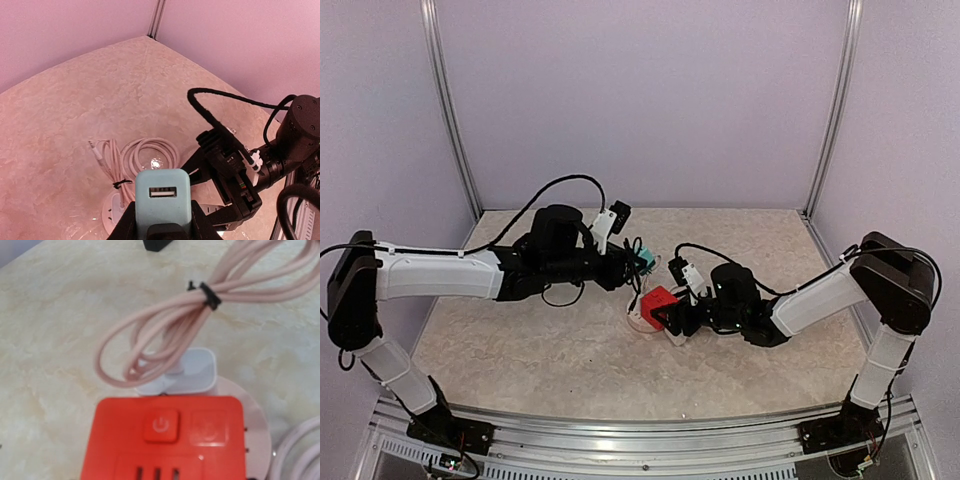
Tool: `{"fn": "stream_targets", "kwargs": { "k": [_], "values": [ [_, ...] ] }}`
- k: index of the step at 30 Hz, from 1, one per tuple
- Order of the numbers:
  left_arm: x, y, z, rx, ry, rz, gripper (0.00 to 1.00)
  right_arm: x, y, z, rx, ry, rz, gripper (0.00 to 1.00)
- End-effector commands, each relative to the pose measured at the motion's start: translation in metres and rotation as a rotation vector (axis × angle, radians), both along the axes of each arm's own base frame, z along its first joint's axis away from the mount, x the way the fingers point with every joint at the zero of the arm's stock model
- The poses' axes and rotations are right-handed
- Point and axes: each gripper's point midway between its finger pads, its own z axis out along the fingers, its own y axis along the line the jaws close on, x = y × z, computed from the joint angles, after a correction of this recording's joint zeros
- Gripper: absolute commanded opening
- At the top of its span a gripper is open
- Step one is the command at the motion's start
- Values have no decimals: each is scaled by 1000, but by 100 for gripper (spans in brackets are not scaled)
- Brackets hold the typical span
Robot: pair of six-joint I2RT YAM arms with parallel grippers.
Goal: Pull the plug off the socket
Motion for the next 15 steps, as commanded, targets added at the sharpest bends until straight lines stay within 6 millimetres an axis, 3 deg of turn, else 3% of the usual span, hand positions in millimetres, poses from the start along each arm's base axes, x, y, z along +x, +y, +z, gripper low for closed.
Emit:
{"fn": "stream_targets", "kwargs": {
  "k": [1, 4, 8, 12, 15],
  "values": [
    [9, 45, 21, -19, 10, 91, 0, -7, -20, -38, -130, 84, -37, 26],
    [12, 76, 25, -100, 77, 117, 0, -6, -21, -38, -127, 88, -42, 26],
    [28, 128, 13, -152, 145, 246, 2, -6, -21, -37, -128, 88, -42, 26],
    [49, 178, -17, -145, 257, 401, 3, -6, -21, -36, -134, 88, -42, 26],
    [67, 216, -51, -161, 370, 505, 4, -6, -22, -36, -133, 89, -45, 26]
  ]
}}
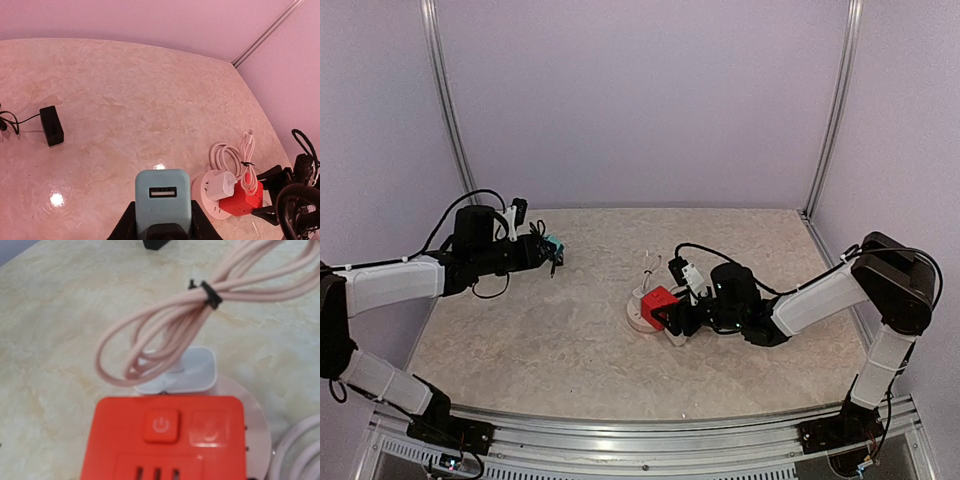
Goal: Pull the plug off the socket
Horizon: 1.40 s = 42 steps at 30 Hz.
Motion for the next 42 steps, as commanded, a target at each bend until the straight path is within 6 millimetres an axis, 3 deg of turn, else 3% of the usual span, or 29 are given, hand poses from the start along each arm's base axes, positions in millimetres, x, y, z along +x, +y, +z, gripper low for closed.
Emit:
{"fn": "stream_targets", "kwargs": {
  "k": [1, 5, 10, 18, 22, 29, 35, 39, 42],
  "values": [
    [16, 48, -48, -76, 189, 122, 4, -5, -21, -36, -127, 85, -45, 26],
    [29, 73, -84, -98, 282, 185, 5, -5, -21, -36, -124, 89, -46, 26],
    [45, 81, -104, -150, 327, 192, 10, -5, -19, -35, -116, 93, -46, 26],
    [78, 91, -122, -157, 372, 228, 36, -4, -18, -33, -110, 93, -50, 26],
    [90, 102, -130, -160, 404, 263, 53, -3, -19, -33, -110, 94, -56, 26],
    [99, 128, -127, -123, 419, 364, 72, -1, -18, -33, -114, 91, -60, 27],
    [85, 146, -115, -76, 388, 456, 81, 0, -17, -31, -111, 91, -59, 27],
    [65, 132, -97, -31, 321, 419, 86, 0, -13, -29, -106, 93, -47, 33],
    [43, 99, -75, 32, 249, 346, 96, -2, -9, -24, -86, 101, -29, 53]
  ]
}}
